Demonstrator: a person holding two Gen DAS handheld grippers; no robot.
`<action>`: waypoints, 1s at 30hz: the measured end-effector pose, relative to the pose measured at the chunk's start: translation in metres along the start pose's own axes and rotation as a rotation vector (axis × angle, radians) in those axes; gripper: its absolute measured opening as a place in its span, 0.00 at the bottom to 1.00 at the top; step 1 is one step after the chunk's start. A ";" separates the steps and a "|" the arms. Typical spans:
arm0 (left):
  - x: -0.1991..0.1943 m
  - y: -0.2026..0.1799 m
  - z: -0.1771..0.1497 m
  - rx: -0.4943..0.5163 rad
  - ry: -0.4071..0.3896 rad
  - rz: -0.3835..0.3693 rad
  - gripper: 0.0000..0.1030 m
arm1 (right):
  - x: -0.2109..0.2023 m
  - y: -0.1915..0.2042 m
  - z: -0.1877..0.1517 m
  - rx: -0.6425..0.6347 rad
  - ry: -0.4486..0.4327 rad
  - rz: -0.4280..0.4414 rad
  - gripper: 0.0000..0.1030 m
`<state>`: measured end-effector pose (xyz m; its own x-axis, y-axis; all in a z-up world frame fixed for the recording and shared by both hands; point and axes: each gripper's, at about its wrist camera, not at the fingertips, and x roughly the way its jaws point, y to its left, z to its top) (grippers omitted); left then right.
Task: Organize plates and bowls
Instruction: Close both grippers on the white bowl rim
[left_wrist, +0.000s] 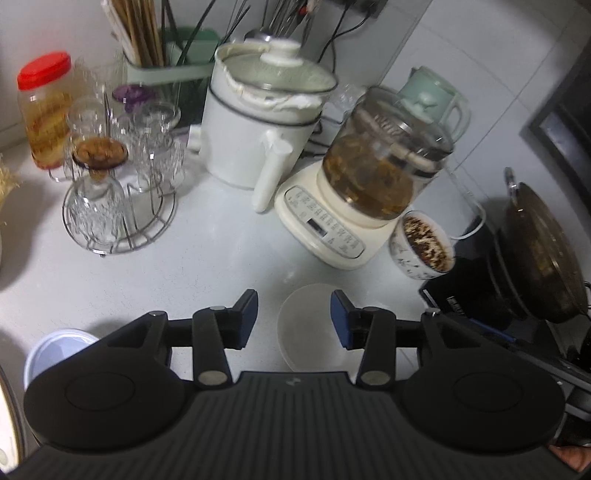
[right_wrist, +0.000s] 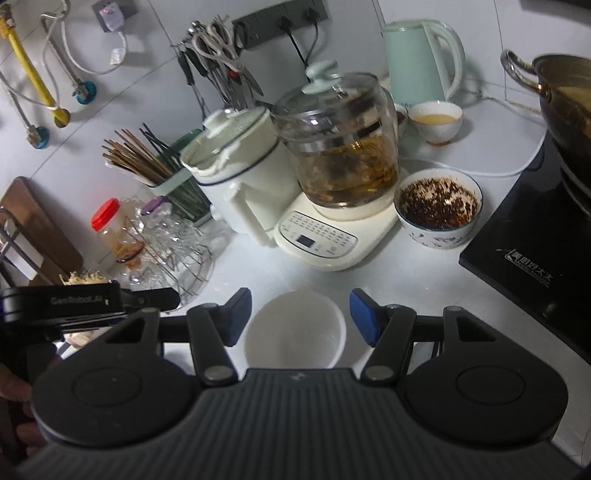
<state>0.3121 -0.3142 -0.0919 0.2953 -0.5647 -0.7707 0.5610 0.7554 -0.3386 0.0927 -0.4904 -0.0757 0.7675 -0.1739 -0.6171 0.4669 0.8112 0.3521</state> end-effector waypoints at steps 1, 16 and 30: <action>0.007 0.000 -0.001 -0.005 0.009 0.004 0.48 | 0.004 -0.005 0.000 0.003 0.005 0.010 0.60; 0.076 0.009 -0.028 -0.096 0.132 0.002 0.47 | 0.075 -0.051 -0.011 0.106 0.189 0.106 0.51; 0.114 0.017 -0.030 -0.134 0.209 0.009 0.22 | 0.104 -0.055 -0.024 0.125 0.259 0.113 0.22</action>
<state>0.3320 -0.3560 -0.2015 0.1251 -0.4874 -0.8642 0.4471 0.8053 -0.3895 0.1363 -0.5393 -0.1760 0.6877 0.0743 -0.7222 0.4480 0.7393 0.5027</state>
